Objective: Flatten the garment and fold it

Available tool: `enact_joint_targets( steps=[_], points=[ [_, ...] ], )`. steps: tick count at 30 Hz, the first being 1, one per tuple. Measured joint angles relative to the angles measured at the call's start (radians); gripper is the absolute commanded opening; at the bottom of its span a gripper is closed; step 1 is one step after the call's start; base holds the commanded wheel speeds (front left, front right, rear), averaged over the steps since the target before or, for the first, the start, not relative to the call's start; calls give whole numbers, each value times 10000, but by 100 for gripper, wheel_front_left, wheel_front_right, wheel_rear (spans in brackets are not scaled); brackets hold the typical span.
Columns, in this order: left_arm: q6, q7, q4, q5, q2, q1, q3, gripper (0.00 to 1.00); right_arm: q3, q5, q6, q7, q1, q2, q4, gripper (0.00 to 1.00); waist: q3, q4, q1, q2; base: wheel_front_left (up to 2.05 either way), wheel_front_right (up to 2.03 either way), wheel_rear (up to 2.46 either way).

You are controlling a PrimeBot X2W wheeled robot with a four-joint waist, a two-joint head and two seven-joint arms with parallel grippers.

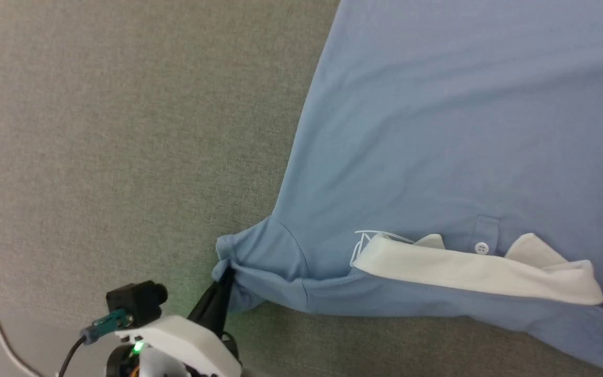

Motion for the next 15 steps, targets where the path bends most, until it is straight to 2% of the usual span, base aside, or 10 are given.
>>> enact_joint_targets(
  steps=[3, 6, 9, 15],
  points=[
    [274, 234, 119, -19, 255, 388, 228, 0, -102, 31, 0, -627, 1224, 217, -357, 0, -536, -125, -1, 0, 0, 0, 0],
    [424, 456, 199, -92, 437, 827, 330, 0, -330, -65, 0, -675, 2488, 454, -759, 0, -1098, -283, -2, 0, 0, 0, 0],
    [504, 587, 180, -182, 514, 1088, 357, 0, -617, -309, 0, -299, 3740, 698, -1208, 0, -1647, -471, -3, 0, 0, 0, 0],
    [629, 780, 4, -240, 635, 1485, 449, 0, -1333, -464, 2, 1335, 5565, 1557, -1885, 0, -2582, -963, -5, 0, 0, 0, 0]
  ],
)
